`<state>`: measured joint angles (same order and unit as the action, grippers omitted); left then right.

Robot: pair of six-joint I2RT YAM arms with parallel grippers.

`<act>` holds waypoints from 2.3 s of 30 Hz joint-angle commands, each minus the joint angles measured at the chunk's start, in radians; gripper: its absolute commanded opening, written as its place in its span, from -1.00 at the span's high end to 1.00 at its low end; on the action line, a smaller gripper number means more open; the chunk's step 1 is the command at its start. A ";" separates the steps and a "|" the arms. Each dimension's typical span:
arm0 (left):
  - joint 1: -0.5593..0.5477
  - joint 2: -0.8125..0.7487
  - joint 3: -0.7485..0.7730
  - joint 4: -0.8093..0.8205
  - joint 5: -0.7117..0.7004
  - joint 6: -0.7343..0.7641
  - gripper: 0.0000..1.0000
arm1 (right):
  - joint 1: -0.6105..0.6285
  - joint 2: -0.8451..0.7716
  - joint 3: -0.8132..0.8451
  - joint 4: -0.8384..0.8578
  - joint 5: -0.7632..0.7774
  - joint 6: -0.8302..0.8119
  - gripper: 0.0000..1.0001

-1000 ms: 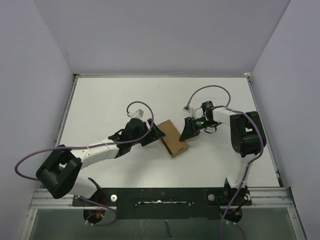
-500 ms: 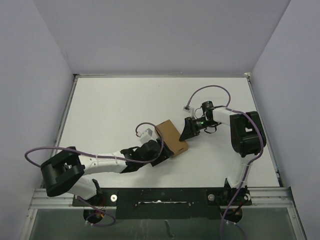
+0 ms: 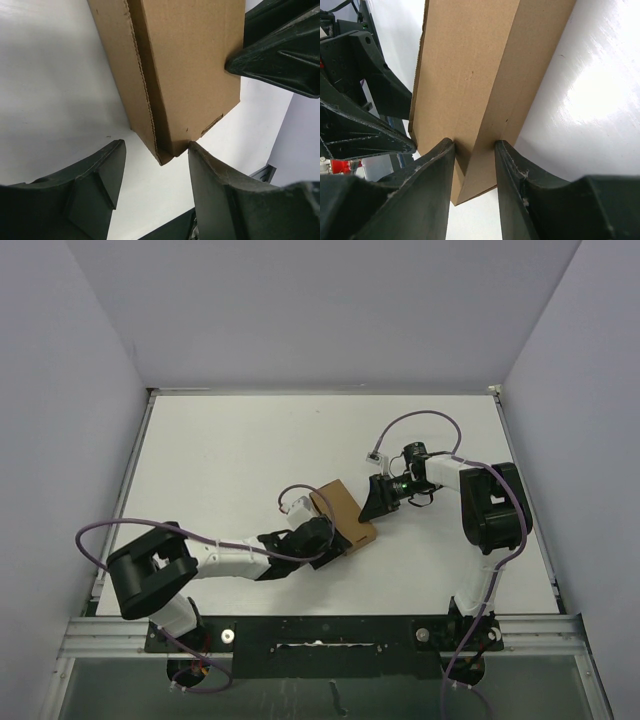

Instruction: Fold the paper box

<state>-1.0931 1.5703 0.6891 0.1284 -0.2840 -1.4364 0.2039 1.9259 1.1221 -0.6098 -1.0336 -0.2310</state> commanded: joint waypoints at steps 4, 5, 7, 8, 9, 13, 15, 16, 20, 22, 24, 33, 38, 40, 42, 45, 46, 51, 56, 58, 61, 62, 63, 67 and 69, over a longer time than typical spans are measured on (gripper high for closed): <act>0.004 0.051 0.053 0.061 -0.016 -0.016 0.18 | 0.009 0.027 0.013 0.004 0.050 -0.032 0.30; 0.005 0.054 0.052 0.065 -0.013 -0.017 0.22 | 0.008 0.027 0.013 0.003 0.050 -0.033 0.31; 0.007 0.060 0.052 0.074 -0.007 -0.020 0.35 | 0.009 0.025 0.013 0.004 0.052 -0.033 0.31; 0.006 0.063 0.053 0.076 -0.005 -0.022 0.38 | 0.009 0.027 0.013 0.004 0.052 -0.033 0.31; 0.007 0.064 0.053 0.076 -0.002 -0.022 0.43 | 0.011 0.027 0.013 0.004 0.053 -0.033 0.31; 0.007 0.063 0.049 0.071 0.003 -0.035 0.85 | 0.014 0.026 0.013 0.004 0.053 -0.033 0.31; 0.007 0.060 0.048 0.066 0.002 -0.039 0.89 | 0.014 0.026 0.013 0.005 0.053 -0.033 0.31; 0.007 0.056 0.047 0.067 0.003 -0.039 0.89 | 0.014 0.027 0.013 0.004 0.053 -0.033 0.31; 0.007 0.036 0.051 0.071 0.009 -0.011 0.71 | 0.013 0.024 0.015 0.002 0.052 -0.034 0.30; 0.007 0.019 0.042 0.094 0.021 0.027 0.42 | 0.009 0.021 0.016 -0.001 0.049 -0.037 0.29; 0.008 -0.006 0.030 0.120 0.030 0.080 0.15 | 0.004 0.018 0.018 -0.002 0.045 -0.039 0.27; 0.057 -0.164 -0.083 0.236 0.079 0.399 -0.66 | -0.019 -0.005 0.021 -0.006 -0.052 -0.050 0.01; 0.136 -0.221 -0.156 0.314 0.151 0.494 -0.96 | -0.028 -0.018 0.015 0.000 -0.082 -0.049 -0.09; 0.177 -0.232 -0.223 0.400 0.183 0.490 -0.96 | -0.029 -0.014 0.015 0.002 -0.078 -0.046 -0.08; 0.215 -0.229 -0.271 0.485 0.207 0.471 -0.96 | -0.028 -0.006 0.015 0.004 -0.071 -0.041 -0.03; 0.258 -0.205 -0.299 0.522 0.231 0.439 -0.96 | -0.030 0.013 0.016 0.004 -0.065 -0.035 0.14; 0.266 -0.197 -0.306 0.539 0.235 0.430 -0.96 | -0.032 0.020 0.016 0.003 -0.066 -0.032 0.19; 0.288 -0.139 -0.327 0.644 0.244 0.394 -0.96 | -0.063 0.046 0.018 -0.003 -0.069 -0.027 0.40; 0.289 -0.092 -0.299 0.673 0.240 0.387 -0.96 | -0.089 0.078 0.023 -0.021 -0.061 -0.034 0.55; 0.289 -0.072 -0.288 0.688 0.236 0.375 -0.95 | -0.092 0.088 0.028 -0.029 -0.054 -0.039 0.59; 0.288 -0.033 -0.270 0.714 0.235 0.362 -0.94 | -0.094 0.095 0.031 -0.033 -0.041 -0.043 0.63; 0.289 -0.021 -0.263 0.724 0.235 0.359 -0.94 | -0.096 0.097 0.033 -0.034 -0.040 -0.045 0.64; 0.288 -0.009 -0.253 0.735 0.241 0.357 -0.94 | -0.096 0.100 0.033 -0.034 -0.039 -0.045 0.64; 0.287 0.026 -0.215 0.755 0.248 0.352 -0.93 | -0.098 0.103 0.035 -0.039 -0.036 -0.049 0.65; 0.284 0.035 -0.199 0.749 0.245 0.350 -0.93 | -0.098 0.103 0.035 -0.039 -0.037 -0.050 0.65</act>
<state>-0.8097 1.5757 0.4259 0.7753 -0.0467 -1.0740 0.1101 2.0056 1.1481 -0.6571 -1.1744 -0.2424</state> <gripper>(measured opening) 0.969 0.219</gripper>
